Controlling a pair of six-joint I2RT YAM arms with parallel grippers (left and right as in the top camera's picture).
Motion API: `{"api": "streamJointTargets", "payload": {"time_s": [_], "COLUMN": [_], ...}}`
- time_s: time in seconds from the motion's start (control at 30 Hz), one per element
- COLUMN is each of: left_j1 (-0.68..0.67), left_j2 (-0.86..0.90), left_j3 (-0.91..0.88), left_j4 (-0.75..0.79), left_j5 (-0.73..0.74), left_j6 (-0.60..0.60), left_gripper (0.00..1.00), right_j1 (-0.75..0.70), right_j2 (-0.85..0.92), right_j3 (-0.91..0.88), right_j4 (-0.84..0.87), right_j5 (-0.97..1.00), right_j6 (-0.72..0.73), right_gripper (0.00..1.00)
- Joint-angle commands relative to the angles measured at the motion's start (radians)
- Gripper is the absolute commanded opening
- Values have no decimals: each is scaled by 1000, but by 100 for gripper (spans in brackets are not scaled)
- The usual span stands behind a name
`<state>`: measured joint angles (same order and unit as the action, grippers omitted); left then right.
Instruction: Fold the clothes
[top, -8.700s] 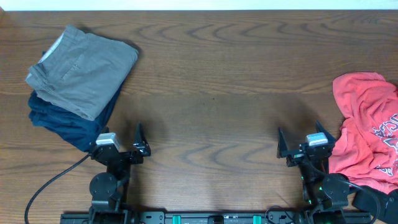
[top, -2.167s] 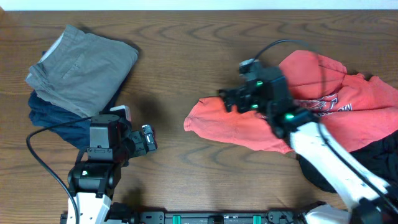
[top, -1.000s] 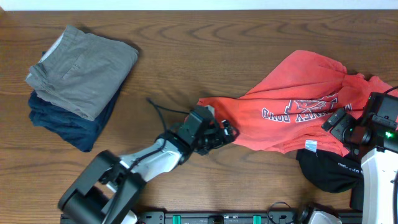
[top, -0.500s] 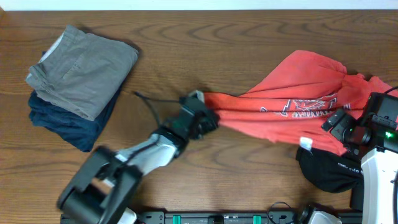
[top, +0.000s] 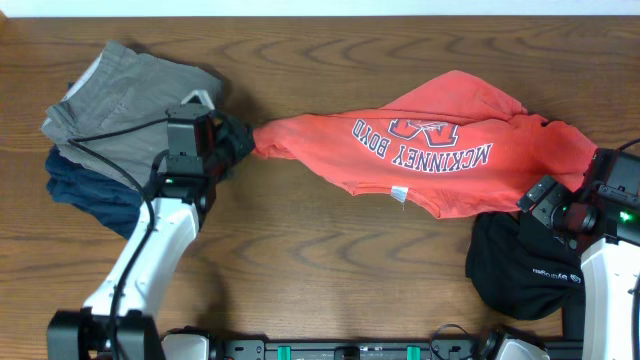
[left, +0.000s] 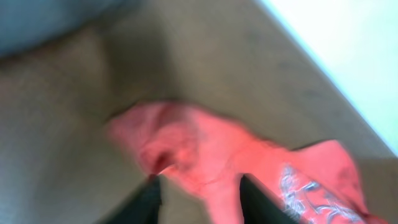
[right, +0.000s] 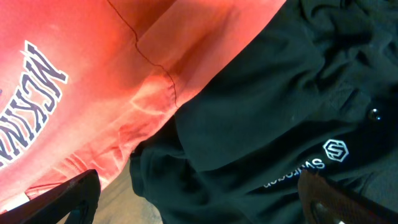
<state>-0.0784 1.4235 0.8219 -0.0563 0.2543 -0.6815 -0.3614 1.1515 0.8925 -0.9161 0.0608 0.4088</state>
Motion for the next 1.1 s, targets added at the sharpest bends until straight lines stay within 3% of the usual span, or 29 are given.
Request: {"api": "streamJointTargets", "payload": {"time_s": [0.0,0.07,0.17,0.23,0.33,0.43,0.67,0.77,0.8,0.83,0.93,1.07], "left_j1": [-1,-21,-97,-170,-280,-369,-477,-477,-476,-476,-476,-454], "left_j2": [39,56,81,98,138,199,380,446,462,468,470,435], "left_j3": [-6,-7,-9,-11,-12,-12,-12,-12,-12,-12,-11,-11], "left_j4": [-53,-71,-75,-73,-74,-51,227,373,415,439,467,411], "left_j5": [97,228,365,341,184,52,47,47,47,47,49,128], "left_j6": [20,19,18,19,12,-67,-89,-160,-183,-194,-201,-156], "left_gripper": [66,69,83,88,88,88,88,88,80,67,6,6], "right_j1": [-6,-6,-6,-6,-6,-6,-6,-6,-6,-6,-6,-6], "right_j2": [7,12,19,21,23,23,23,23,23,23,23,23], "right_j3": [1,1,1,1,1,1,1,1,1,1,1,1], "right_j4": [0,1,3,3,3,3,3,3,3,3,3,3], "right_j5": [10,10,10,10,10,10,9,10,10,9,10,10], "right_j6": [-6,-6,-6,-6,-6,-7,-13,-13,-13,-13,-13,-13], "right_gripper": [99,100,99,99,99,99,99,99,99,99,99,99]}}
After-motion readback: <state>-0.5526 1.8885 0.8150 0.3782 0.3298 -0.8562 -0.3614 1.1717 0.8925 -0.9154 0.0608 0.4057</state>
